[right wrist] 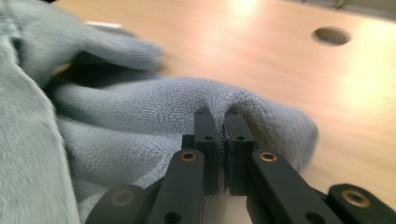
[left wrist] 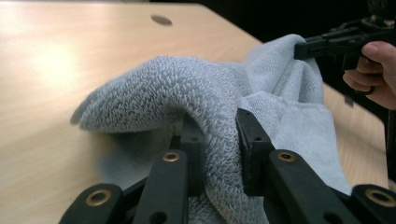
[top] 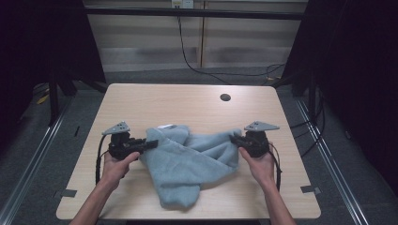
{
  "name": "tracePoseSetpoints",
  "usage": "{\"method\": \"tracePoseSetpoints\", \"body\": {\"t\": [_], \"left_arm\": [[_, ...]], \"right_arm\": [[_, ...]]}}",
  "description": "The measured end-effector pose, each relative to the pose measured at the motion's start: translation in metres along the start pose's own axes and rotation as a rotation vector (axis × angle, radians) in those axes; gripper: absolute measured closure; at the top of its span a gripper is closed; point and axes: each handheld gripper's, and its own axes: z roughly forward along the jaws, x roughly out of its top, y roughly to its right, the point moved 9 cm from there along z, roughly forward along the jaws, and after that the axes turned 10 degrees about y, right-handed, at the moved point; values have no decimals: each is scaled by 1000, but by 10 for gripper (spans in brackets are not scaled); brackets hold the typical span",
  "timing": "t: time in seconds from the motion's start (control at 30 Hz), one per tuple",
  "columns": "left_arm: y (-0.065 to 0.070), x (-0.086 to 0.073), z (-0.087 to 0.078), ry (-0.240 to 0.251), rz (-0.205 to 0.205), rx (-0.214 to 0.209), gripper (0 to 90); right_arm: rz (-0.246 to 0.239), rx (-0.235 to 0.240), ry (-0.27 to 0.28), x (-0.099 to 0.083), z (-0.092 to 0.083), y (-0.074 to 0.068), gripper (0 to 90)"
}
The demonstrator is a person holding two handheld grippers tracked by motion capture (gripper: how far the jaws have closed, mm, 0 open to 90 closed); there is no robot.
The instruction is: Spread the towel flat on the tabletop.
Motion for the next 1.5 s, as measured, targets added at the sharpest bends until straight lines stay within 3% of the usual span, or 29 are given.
{"method": "tracePoseSetpoints", "body": {"t": [0.03, 0.1, 0.13, 0.27, 0.3, 0.33, 0.37, 0.4, 0.47, 0.53, 0.6, 0.73, 0.77, 0.8, 0.83, 0.87, 0.9, 0.97, 1.03, 1.07, 1.1, 1.13, 1.17, 1.2, 1.23, 1.33, 1.37, 1.47, 1.5], "left_arm": [[-4, 12, -6, 27, 9, 24, 762], [-7, 20, -8, 37, 14, 35, 763], [-9, 29, -10, 50, 18, 48, 764], [-10, 76, -27, 134, 57, 72, 768], [-9, 88, -31, 152, 67, 78, 768], [-9, 100, -33, 164, 89, 92, 768], [-8, 111, -36, 174, 111, 106, 769], [-7, 123, -37, 195, 124, 118, 769], [-5, 143, -40, 236, 144, 130, 769], [-5, 156, -42, 276, 148, 152, 769], [-2, 155, -43, 275, 163, 149, 769], [4, 115, -40, 200, 178, 121, 768], [5, 84, -38, 146, 165, 111, 768], [5, 84, -38, 146, 165, 111, 768], [5, 68, -38, 118, 163, 105, 768], [3, 37, -38, 56, 139, 100, 767], [3, 37, -38, 56, 139, 100, 767], [4, 12, -40, 15, 115, 86, 765], [12, -7, -42, -11, 86, 41, 763], [17, -14, -43, -21, 85, 22, 757], [22, -21, -43, -31, 80, 3, 757], [27, -27, -43, -48, 69, -18, 754], [32, -34, -43, -67, 79, -35, 750], [36, -40, -43, -82, 89, -46, 739], [42, -49, -41, -107, 86, -65, 725], [45, -52, -42, -118, 89, -64, 675], [46, -50, -42, -114, 90, -66, 626], [46, -36, -47, -72, 84, -71, 579], [44, -31, -48, -56, 89, -69, 554]], "right_arm": [[-1, -29, 24, 15, -6, 10, 866], [-5, -45, 35, 24, -9, 16, 865], [-9, -69, 49, 43, -14, 27, 865], [-49, -114, 69, 87, -24, 42, 866], [-49, -114, 69, 87, -24, 42, 866], [-57, -126, 73, 99, -25, 47, 866], [-33, -90, 132, 125, -26, 52, 866], [-20, -96, 144, 137, -26, 56, 866], [-46, -130, 140, 156, -25, 62, 866], [-49, -133, 155, 164, -26, 62, 866], [-40, -126, 202, 174, -32, 60, 866], [-64, -114, 157, 149, -32, 55, 866], [-50, -91, 130, 122, -31, 50, 866], [-50, -91, 130, 122, -31, 50, 866], [-39, -67, 95, 92, -31, 43, 866], [-33, -53, 69, 76, -31, 39, 867], [-33, -53, 69, 76, -31, 39, 867], [-30, -34, 29, 45, -32, 29, 867], [-18, -29, -4, 18, -36, 21, 867], [-13, -33, -35, -7, -40, 17, 865], [-13, -33, -35, -7, -40, 17, 865], [-17, -43, -56, -19, -42, 16, 864], [-27, -55, -79, -30, -44, 17, 862], [-14, -54, -118, -51, -46, 18, 850], [3, -57, -135, -60, -46, 18, 835], [16, -58, -150, -73, -49, 18, 766], [33, -47, -131, -75, -55, 16, 699], [39, -49, -113, -72, -65, 16, 658], [40, -55, -82, -64, -74, 18, 621]]}}
